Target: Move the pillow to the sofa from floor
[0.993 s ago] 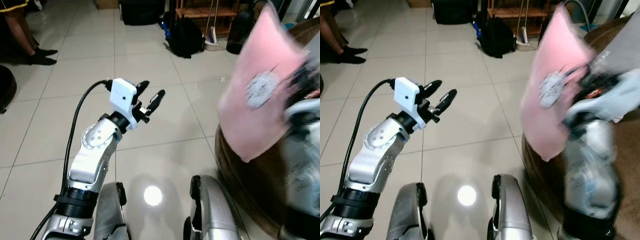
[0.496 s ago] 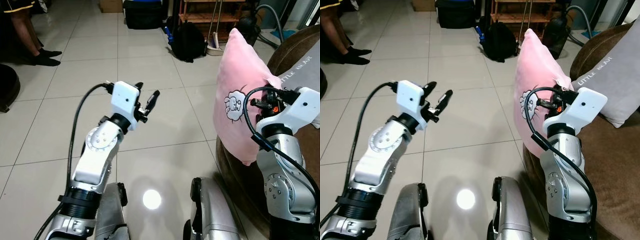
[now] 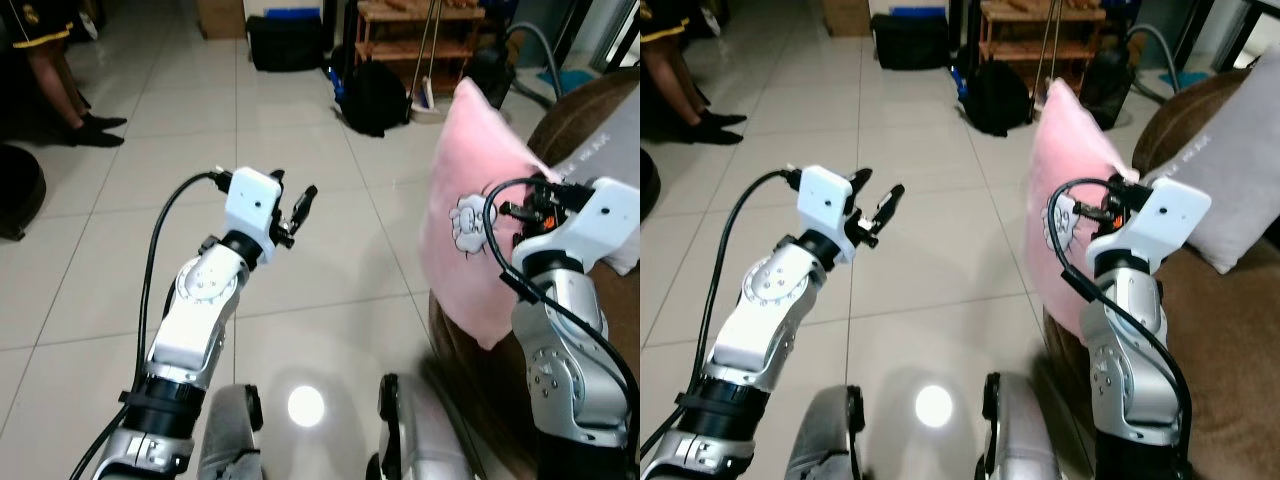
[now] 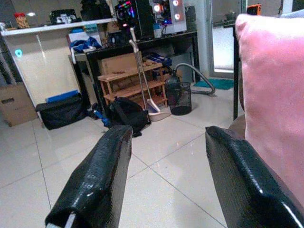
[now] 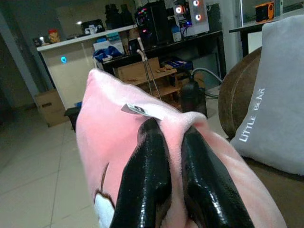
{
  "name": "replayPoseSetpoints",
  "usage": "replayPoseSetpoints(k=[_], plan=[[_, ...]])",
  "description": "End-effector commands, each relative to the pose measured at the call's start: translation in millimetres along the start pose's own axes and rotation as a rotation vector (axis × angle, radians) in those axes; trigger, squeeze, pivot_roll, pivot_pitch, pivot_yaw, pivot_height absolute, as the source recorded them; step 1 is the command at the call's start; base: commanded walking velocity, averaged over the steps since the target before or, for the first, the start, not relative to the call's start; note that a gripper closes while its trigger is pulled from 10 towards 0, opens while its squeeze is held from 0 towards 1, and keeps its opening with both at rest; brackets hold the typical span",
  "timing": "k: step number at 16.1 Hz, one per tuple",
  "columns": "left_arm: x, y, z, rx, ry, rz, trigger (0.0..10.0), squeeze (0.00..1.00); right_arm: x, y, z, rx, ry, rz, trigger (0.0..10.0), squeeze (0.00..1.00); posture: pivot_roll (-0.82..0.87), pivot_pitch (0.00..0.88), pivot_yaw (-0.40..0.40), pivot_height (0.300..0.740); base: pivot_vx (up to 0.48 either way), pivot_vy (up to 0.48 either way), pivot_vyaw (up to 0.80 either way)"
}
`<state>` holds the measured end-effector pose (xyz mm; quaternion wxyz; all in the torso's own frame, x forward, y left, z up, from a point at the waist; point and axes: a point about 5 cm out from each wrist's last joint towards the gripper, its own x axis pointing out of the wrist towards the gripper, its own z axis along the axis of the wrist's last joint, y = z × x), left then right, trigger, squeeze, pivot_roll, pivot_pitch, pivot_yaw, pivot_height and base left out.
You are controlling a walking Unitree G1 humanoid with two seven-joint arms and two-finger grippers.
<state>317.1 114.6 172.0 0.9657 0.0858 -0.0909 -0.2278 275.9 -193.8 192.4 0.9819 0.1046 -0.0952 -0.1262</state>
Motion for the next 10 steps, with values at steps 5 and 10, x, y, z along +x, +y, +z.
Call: replayPoseSetpoints(k=[5, 10], plan=[[-1.9, -8.1, -6.3, 0.026, 0.019, -0.025, 10.0, 0.0, -3.4, 1.1, -1.6, -0.049, -0.011, 0.025, 10.0, 0.0, 0.0, 0.017, -0.014, 0.67, 0.0, 0.0, 0.0], [-4.8, -12.5, -12.4, 0.035, 0.032, -0.031, 10.0, 0.0, -15.2, 1.7, -9.2, -0.082, -0.02, 0.073, 10.0, 0.0, 0.0, 0.0, -0.014, 0.715, 0.0, 0.0, 0.0]])
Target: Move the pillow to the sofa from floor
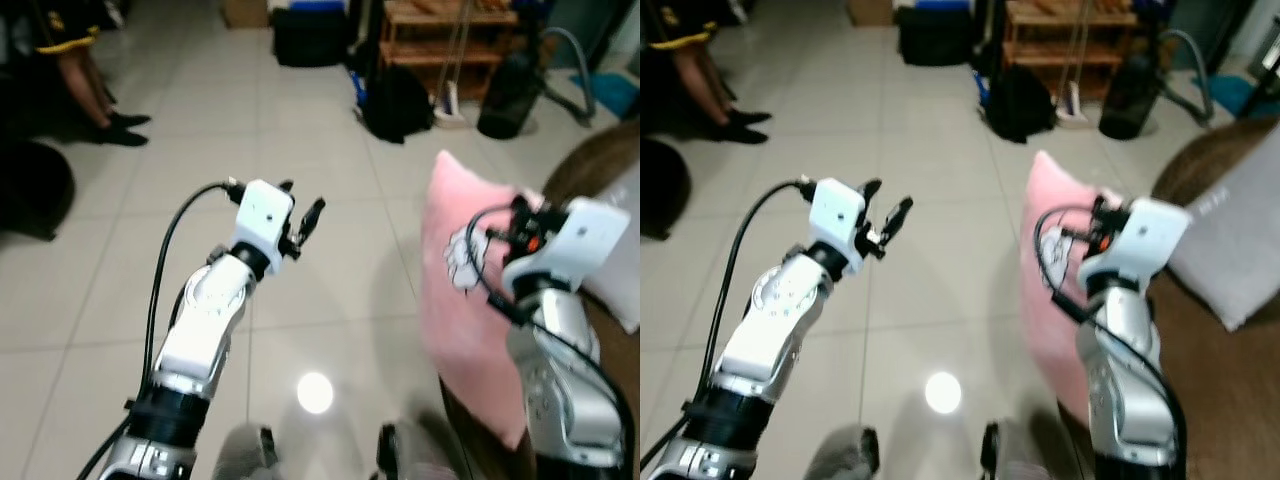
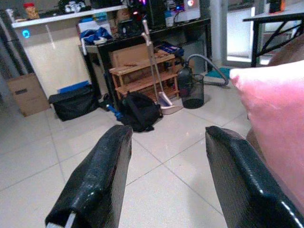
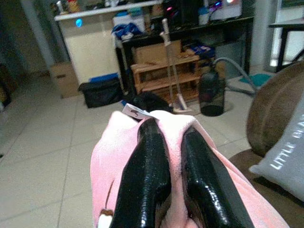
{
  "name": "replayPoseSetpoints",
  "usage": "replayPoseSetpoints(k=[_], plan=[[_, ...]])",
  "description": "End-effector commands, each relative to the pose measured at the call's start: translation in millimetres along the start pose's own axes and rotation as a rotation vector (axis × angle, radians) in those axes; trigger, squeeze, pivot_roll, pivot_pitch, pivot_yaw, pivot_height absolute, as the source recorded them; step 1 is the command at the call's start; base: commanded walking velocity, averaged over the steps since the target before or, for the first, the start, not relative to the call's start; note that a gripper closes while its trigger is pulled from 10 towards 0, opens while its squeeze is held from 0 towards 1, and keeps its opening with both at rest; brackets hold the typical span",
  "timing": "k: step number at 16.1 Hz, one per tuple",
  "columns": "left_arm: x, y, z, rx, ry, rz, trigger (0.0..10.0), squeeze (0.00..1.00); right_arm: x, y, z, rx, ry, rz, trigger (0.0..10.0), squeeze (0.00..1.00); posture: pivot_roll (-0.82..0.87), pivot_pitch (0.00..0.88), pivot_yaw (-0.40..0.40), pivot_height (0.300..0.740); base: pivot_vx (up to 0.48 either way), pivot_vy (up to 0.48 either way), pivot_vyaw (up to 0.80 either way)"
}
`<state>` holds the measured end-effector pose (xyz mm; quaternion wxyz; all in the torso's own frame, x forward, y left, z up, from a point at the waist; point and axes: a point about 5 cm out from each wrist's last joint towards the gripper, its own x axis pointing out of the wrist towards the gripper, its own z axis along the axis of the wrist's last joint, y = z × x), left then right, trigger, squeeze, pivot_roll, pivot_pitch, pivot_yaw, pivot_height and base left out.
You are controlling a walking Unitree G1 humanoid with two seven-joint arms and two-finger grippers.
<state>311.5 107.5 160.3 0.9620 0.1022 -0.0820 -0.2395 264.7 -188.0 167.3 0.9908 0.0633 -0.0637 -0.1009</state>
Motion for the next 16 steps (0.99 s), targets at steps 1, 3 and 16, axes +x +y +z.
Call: replayPoseSetpoints(k=[1, 3, 16], plan=[[-0.9, -1.7, -3.5, 0.008, 0.012, -0.002, 10.0, 0.0, -0.3, 3.4, 12.7, 0.002, -0.078, 0.016, 10.0, 0.0, 0.0, 0.0, -0.01, 0.72, 0.0, 0.0, 0.0], [1.7, -1.0, -4.0, 0.018, 0.011, -0.005, 10.0, 0.0, -1.9, 3.8, 8.4, 0.008, -0.072, 0.003, 10.0, 0.0, 0.0, 0.0, -0.002, 0.74, 0.0, 0.0, 0.0], [1.5, 3.4, -1.4, 0.044, -0.005, 0.026, 10.0, 0.0, 1.2, -0.7, 11.7, 0.103, -0.04, -0.076, 10.0, 0.0, 0.0, 0.0, -0.003, 0.74, 0.0, 0.0, -0.43]])
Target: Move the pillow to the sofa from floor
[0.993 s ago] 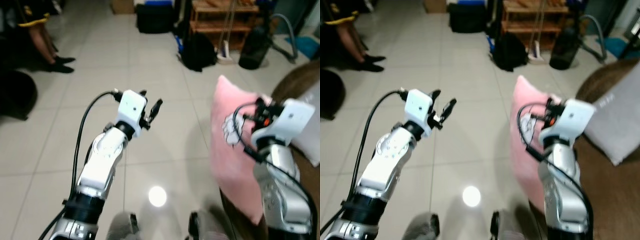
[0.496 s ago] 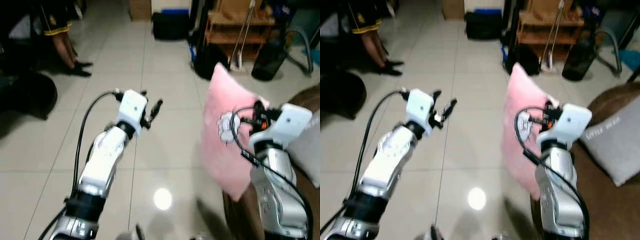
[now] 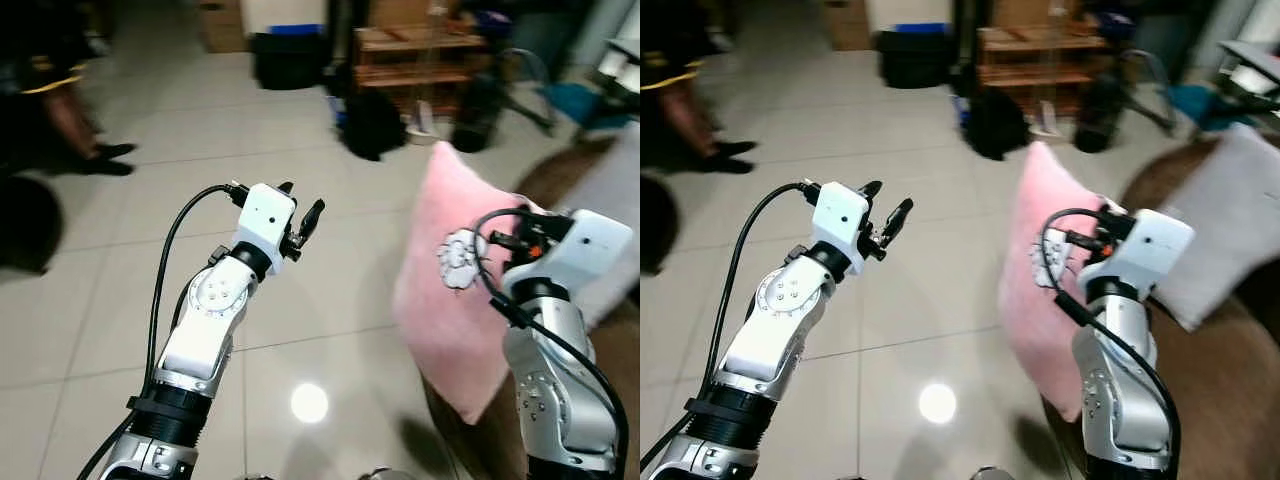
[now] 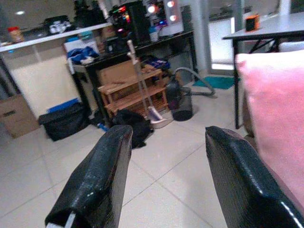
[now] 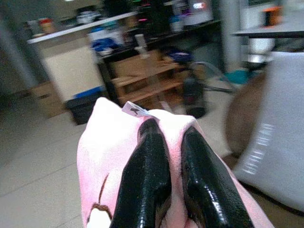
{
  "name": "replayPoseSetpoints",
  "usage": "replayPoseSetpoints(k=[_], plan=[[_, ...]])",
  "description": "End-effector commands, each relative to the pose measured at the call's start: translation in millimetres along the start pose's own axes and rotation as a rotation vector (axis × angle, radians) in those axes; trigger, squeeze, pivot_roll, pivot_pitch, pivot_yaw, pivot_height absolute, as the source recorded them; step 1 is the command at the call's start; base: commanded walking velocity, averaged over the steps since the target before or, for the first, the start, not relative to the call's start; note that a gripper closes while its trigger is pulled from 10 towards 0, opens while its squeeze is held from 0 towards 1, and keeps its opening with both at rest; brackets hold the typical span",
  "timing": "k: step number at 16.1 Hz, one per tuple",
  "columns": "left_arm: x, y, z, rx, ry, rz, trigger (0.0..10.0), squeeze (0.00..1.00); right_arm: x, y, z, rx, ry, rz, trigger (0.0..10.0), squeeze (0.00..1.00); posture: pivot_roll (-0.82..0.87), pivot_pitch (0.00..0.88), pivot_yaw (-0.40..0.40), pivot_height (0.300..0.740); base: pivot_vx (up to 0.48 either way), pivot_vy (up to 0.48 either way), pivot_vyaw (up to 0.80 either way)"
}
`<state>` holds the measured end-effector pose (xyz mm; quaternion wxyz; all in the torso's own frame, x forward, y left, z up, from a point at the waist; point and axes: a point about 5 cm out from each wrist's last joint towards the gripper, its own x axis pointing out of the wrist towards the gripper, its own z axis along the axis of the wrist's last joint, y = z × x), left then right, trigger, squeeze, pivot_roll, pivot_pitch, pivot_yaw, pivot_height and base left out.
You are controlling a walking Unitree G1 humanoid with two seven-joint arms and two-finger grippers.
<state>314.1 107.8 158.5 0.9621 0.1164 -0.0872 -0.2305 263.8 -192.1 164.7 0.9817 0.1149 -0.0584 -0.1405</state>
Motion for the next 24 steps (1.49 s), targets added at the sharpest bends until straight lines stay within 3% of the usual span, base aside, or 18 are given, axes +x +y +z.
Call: replayPoseSetpoints(k=[1, 6, 17, 22, 24], plan=[[-0.9, 2.2, 1.1, 0.003, -0.004, 0.005, 10.0, 0.0, 1.5, 4.3, 13.5, 0.015, -0.054, 0.006, 10.0, 0.0, 0.0, 0.0, 0.0, 0.74, 0.0, 0.0, -0.8], [-2.9, -0.6, 1.2, -0.024, -0.009, -0.033, 10.0, 0.0, -0.7, 3.0, 8.0, 0.014, -0.026, -0.017, 10.0, 0.0, 0.0, 0.0, 0.004, 0.74, 0.0, 0.0, -0.8], [-5.5, -0.3, -0.6, -0.031, 0.009, -0.065, 10.0, 0.0, -1.0, 1.2, 3.7, 0.004, -0.008, -0.047, 10.0, 0.0, 0.01, 0.003, 0.009, 0.74, 0.344, 0.0, -0.8], [-6.8, -6.1, -2.3, -0.034, 0.024, -0.118, 10.0, 0.0, -0.4, -4.5, 3.1, 0.004, 0.0, -0.077, 10.0, 0.0, 0.01, 0.014, 0.012, 0.74, 0.348, 0.0, -0.8], [-10.4, -12.9, -6.0, -0.026, 0.046, -0.188, 10.0, 0.0, -0.8, 0.8, -1.9, 0.044, 0.034, -0.043, 10.0, 0.0, 0.01, 0.022, 0.012, 0.74, 0.148, 0.0, -0.67]])
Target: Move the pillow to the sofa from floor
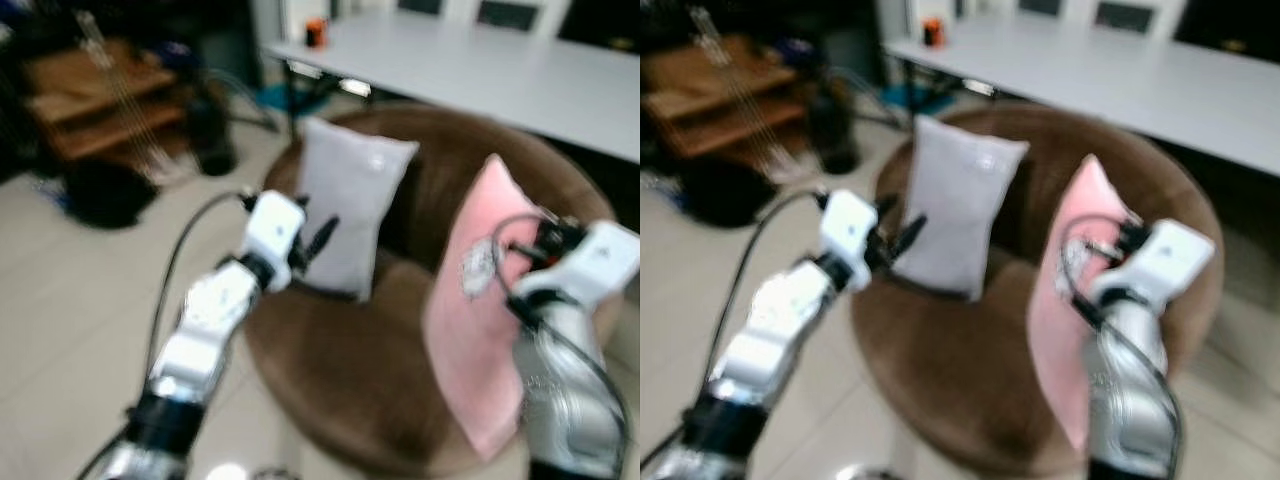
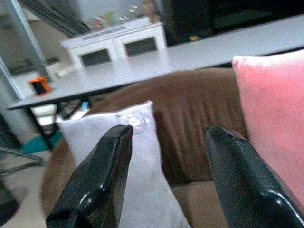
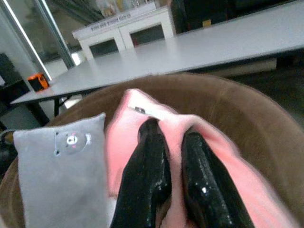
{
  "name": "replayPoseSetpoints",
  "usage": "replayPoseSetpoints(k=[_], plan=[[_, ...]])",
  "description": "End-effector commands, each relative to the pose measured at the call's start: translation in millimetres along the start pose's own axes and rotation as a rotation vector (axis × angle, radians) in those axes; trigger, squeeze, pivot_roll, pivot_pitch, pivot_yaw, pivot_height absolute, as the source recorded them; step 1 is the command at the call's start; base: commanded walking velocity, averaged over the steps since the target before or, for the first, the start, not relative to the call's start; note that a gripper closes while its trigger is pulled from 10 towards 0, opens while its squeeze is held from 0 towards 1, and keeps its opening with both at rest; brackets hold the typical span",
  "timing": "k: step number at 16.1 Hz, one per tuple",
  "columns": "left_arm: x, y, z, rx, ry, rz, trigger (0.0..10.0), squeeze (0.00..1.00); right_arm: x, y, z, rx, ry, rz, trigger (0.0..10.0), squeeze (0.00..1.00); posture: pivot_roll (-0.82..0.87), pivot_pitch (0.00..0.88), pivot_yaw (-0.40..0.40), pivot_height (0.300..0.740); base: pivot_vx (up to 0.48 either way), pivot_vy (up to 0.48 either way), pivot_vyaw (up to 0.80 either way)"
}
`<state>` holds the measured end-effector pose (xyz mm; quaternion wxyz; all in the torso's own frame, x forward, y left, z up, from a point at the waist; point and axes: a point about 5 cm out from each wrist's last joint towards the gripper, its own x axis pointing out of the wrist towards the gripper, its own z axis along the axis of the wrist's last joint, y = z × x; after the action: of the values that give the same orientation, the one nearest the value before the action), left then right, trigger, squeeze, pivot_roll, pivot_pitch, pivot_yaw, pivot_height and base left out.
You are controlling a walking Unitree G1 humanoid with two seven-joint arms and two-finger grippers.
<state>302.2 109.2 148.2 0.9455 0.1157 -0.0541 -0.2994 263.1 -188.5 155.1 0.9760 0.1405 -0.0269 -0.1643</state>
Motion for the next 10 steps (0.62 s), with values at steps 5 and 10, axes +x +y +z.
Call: replayPoseSetpoints(k=[5, 10], plan=[[-7.3, -10.9, -4.1, 0.025, 0.036, -0.125, 10.0, 0.0, 2.9, 16.8, 6.8, 0.016, 0.002, 0.12, 10.0, 0.0, 0.02, 0.04, 0.006, 0.74, 0.0, 0.0, 0.0], [-19.5, -8.3, -7.8, 0.038, 0.071, -0.145, 10.0, 0.0, 19.8, 42.2, 24.8, 0.094, 0.014, 0.204, 10.0, 0.0, 0.04, 0.064, -0.012, 0.74, 0.0, 0.0, 0.0]])
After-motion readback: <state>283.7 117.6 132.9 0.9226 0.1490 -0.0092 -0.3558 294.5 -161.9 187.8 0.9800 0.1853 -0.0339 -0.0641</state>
